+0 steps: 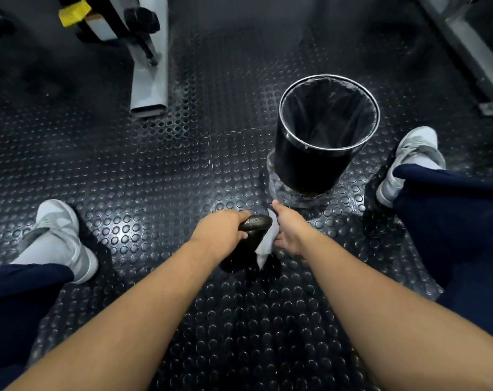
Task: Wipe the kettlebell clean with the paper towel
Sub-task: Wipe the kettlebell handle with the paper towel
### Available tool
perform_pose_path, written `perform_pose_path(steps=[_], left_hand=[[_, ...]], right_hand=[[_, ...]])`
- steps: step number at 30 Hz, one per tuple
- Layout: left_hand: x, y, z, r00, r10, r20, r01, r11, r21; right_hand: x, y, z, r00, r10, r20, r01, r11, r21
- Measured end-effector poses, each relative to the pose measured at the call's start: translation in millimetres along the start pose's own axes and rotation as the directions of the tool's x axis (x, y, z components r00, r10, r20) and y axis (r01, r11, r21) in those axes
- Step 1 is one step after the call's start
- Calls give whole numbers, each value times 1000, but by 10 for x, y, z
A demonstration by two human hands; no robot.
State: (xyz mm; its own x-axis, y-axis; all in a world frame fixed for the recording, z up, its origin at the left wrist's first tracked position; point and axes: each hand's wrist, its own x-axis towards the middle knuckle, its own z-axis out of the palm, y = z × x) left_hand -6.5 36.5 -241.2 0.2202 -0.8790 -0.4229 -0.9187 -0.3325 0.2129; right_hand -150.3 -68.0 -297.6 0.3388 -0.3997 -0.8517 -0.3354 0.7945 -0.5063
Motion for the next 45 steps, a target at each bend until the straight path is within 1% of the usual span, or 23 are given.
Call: perform_pose_path(steps=[2,6,8,10,13,15,16,18,22,24,26,27,28,29,30,32,33,34,37,39,41,44,45], left_hand=[[-3,3,-2,1000,4,-2,-4,1000,1],[-25,-1,-14,1000,-7,4,7,1000,-8],[-18,16,-7,1000,-5,-2,5,1000,-5],[-7,26,-3,1000,-8,1,8,1000,-2],[1,24,-2,1000,-19,3,19,1000,-1],[-8,23,-1,1000,-20,-3,20,1000,-12],[-11,23,-7,1000,-19,-4,19,1000,-18],[-17,22,-20,1000,-18,-6,18,1000,-23],[-18,22,-9,1000,-14,-6,14,1000,-18],[-17,20,-2,1000,-14,-10,14,1000,-12],[-18,25,-4,1000,-21,-12,21,1000,-14],[-19,26,-6,1000,-22,-11,22,1000,-14],[-17,21,-5,1000,-23,-11,23,1000,-14],[-12,17,-3,1000,-22,-11,22,1000,-12],[-10,15,-5,1000,-24,-11,24,1000,-10],[-11,16,-6,1000,-26,-8,26,1000,-14],[-10,17,-1,1000,-23,-10,23,1000,-16],[-5,15,1,1000,-20,-14,20,1000,-19],[-13,5,-4,1000,-10,-24,9,999,-30],[-20,-5,1,1000,-1,-25,0,999,-32],[-26,-8,-9,1000,-8,-30,7,999,-43],[-25,6,-11,999,-7,-31,6,999,-42],[-25,13,-10,1000,-6,-28,5,999,-41]], right_hand=[[56,-116,-37,999,-10,-53,4,994,-105],[19,-299,-50,994,-66,-92,46,977,-207],[-12,-255,-18,994,-96,-57,85,979,-184],[-59,-149,39,997,-84,-2,82,987,-139],[-70,60,56,995,-68,66,66,997,28],[-66,150,38,994,-56,99,46,994,102],[-65,177,28,994,-45,99,32,992,126],[-49,174,12,994,-32,107,21,994,105],[-31,-111,48,998,15,62,-11,997,-71],[-50,-260,95,1000,8,15,-5,972,-235],[-110,-322,170,996,-61,-61,28,898,-440],[-135,-296,196,989,-125,-76,69,858,-508],[-148,-240,213,982,-175,-72,110,838,-535],[-158,-163,217,978,-202,-53,147,845,-514],[-137,-79,204,981,-194,-29,162,882,-442],[-65,56,131,991,-132,36,137,964,-227],[-27,94,79,990,-115,77,124,985,-122],[-9,103,28,989,-102,105,108,993,-48],[-34,54,-64,990,-38,136,29,998,64],[-43,-38,-92,993,-6,114,-1,998,64],[-62,-167,-98,998,4,64,-5,1000,4],[-58,-311,-34,999,-53,-7,52,991,-122],[-38,-313,-31,998,-58,1,58,988,-140]])
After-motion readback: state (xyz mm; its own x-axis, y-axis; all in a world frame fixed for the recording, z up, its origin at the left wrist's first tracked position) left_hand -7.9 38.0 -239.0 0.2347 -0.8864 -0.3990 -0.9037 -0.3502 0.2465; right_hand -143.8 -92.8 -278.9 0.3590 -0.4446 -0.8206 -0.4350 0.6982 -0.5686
